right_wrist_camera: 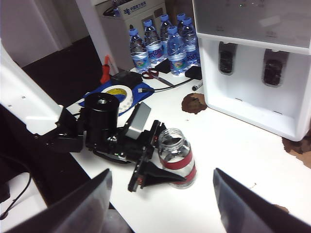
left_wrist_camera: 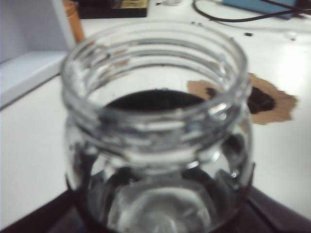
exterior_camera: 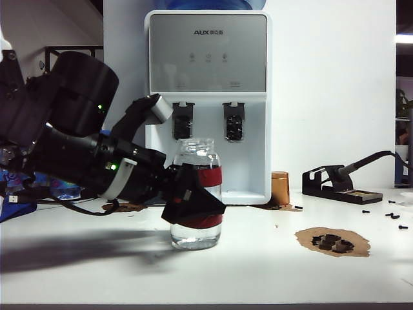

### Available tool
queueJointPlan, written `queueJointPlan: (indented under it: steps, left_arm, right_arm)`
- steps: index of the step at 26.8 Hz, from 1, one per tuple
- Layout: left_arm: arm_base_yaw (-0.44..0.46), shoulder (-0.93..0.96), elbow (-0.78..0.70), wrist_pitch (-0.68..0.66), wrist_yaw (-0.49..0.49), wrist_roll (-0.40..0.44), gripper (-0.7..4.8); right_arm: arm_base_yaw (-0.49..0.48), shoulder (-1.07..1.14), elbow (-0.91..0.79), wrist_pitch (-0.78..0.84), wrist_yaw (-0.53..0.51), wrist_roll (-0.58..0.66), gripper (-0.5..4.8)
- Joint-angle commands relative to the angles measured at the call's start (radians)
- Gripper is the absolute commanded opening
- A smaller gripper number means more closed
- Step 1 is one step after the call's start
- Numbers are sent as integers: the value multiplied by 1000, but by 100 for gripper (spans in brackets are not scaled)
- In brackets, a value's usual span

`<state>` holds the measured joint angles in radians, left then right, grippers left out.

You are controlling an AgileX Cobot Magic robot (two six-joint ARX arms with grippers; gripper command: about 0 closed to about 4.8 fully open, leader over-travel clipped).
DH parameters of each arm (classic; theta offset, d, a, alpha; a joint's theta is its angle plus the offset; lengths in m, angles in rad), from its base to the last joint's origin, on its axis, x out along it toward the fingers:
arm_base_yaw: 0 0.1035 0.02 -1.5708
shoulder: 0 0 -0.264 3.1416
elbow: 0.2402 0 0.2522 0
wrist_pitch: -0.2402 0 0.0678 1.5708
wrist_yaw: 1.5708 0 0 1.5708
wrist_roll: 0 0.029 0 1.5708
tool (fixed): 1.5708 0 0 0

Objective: Pick up the water bottle with two loops of red belts, then reach the front water dispenser and gently press the gray-black baffle horizontally to get a little water.

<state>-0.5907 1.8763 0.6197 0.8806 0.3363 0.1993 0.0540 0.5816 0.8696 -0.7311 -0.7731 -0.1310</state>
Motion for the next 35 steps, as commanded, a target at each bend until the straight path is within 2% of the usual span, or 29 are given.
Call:
queueJointPlan:
  steps: [1, 4, 8, 15, 24, 27, 35]
  left_arm:
    - [2, -4, 17, 93, -140, 1, -5]
    - [2, -3, 103, 29, -262, -56, -5]
    - [4, -1, 225, -103, -364, -84, -5]
    - [8, 79, 345, -125, -475, -124, -5]
    - [40, 206, 468, -125, -535, -142, -5]
    - [75, 241, 526, -127, -535, -184, -5]
    - [106, 304, 666, -184, -538, -192, -5]
  right_arm:
    - [1, 0, 5, 6, -13, -1, 337]
    - [1, 1, 5, 8, -12, -2, 337]
    - [1, 1, 5, 8, -13, -2, 337]
    - [1, 1, 5, 10, -12, -5, 337]
    - [17, 1, 5, 14, -13, -13, 337]
    - [23, 1, 5, 14, -13, -13, 337]
    - [28, 1, 5, 14, -12, -23, 337]
